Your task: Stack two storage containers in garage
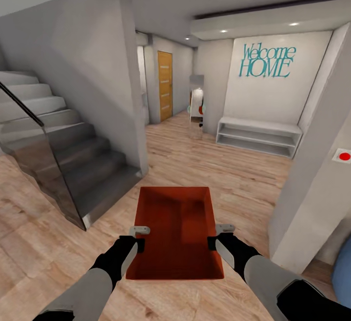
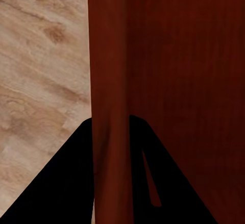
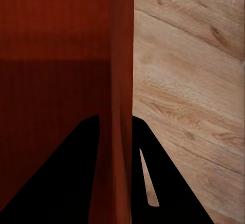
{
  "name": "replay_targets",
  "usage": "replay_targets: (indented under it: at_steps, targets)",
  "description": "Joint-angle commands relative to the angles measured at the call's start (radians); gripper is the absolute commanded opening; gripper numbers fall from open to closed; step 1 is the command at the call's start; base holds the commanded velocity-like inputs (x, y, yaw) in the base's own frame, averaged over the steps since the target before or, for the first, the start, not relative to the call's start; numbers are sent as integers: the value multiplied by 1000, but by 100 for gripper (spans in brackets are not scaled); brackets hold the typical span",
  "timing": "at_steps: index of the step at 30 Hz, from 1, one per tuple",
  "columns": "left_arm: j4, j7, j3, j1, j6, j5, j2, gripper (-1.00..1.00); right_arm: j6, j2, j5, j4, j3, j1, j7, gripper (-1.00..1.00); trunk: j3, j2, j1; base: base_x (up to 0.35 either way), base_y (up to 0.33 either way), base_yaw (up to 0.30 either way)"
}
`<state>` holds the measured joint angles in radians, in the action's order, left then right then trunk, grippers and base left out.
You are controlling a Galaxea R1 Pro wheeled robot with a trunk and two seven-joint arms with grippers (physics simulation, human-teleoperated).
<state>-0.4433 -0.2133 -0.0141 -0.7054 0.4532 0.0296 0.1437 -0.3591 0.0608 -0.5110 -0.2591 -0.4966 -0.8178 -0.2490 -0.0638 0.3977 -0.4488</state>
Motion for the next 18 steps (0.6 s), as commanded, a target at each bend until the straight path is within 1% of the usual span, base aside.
replay_targets:
  at_steps: [1, 4, 6, 18]
  targets:
    - [38, -8, 11, 0, 51, 13, -12, -100, -1, -1, -23, -12, -39, -1, -6, -100, -2, 2, -1, 321, 0, 0]
    - [38, -8, 11, 0, 51, 13, -12, -100, -1, -1, -23, -12, -39, -1, -7, -100, -2, 2, -1, 321, 0, -36]
    - [38, -8, 11, 0, 51, 13, -12, -100, -1, -1, -23, -12, -39, -1, -7, -100, -2, 2, -1, 321, 0, -179]
    - [38, -8, 11, 0, 51, 13, -12, -100, -1, -1, -23, -12, -39, -1, -7, -100, -2, 2, -1, 321, 0, -237]
